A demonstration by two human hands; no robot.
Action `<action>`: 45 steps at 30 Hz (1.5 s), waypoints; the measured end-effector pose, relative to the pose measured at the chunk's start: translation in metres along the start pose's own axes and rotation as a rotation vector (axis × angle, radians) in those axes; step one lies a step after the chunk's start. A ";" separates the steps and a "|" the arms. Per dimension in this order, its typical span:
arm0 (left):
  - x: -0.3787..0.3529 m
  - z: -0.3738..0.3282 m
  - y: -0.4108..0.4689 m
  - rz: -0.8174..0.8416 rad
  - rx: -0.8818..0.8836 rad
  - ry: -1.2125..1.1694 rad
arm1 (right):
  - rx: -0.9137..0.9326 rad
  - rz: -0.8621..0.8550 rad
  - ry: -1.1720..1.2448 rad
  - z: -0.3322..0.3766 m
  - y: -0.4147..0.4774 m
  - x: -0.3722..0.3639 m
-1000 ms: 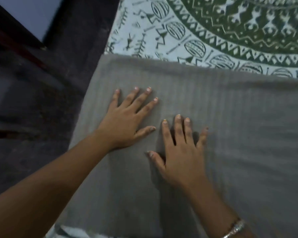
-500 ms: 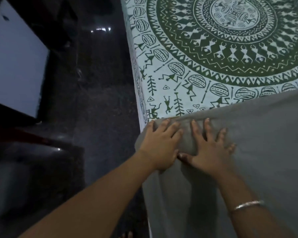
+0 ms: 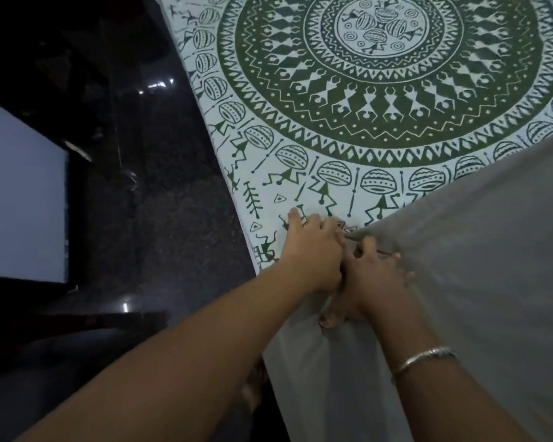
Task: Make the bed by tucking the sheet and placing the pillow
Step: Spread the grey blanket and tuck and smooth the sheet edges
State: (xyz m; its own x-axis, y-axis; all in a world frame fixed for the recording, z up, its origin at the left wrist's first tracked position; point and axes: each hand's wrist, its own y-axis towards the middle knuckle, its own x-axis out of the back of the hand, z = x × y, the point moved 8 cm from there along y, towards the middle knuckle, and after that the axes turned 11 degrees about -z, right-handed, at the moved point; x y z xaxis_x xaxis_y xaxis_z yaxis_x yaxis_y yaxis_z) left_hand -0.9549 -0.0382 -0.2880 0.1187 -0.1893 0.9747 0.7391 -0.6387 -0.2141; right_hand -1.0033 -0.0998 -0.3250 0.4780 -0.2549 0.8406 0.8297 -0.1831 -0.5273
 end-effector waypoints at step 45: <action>0.015 0.288 0.313 -0.140 -0.389 -0.060 | -0.738 -0.546 0.163 0.058 0.237 0.139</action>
State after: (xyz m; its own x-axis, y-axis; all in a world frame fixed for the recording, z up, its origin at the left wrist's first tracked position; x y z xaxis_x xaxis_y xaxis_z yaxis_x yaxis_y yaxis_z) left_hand -0.5312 -0.0262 -0.3221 0.0818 -0.0440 0.9957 0.4466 -0.8915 -0.0761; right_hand -0.7241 -0.1235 -0.3261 -0.0171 -0.0760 0.9970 0.5075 -0.8598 -0.0569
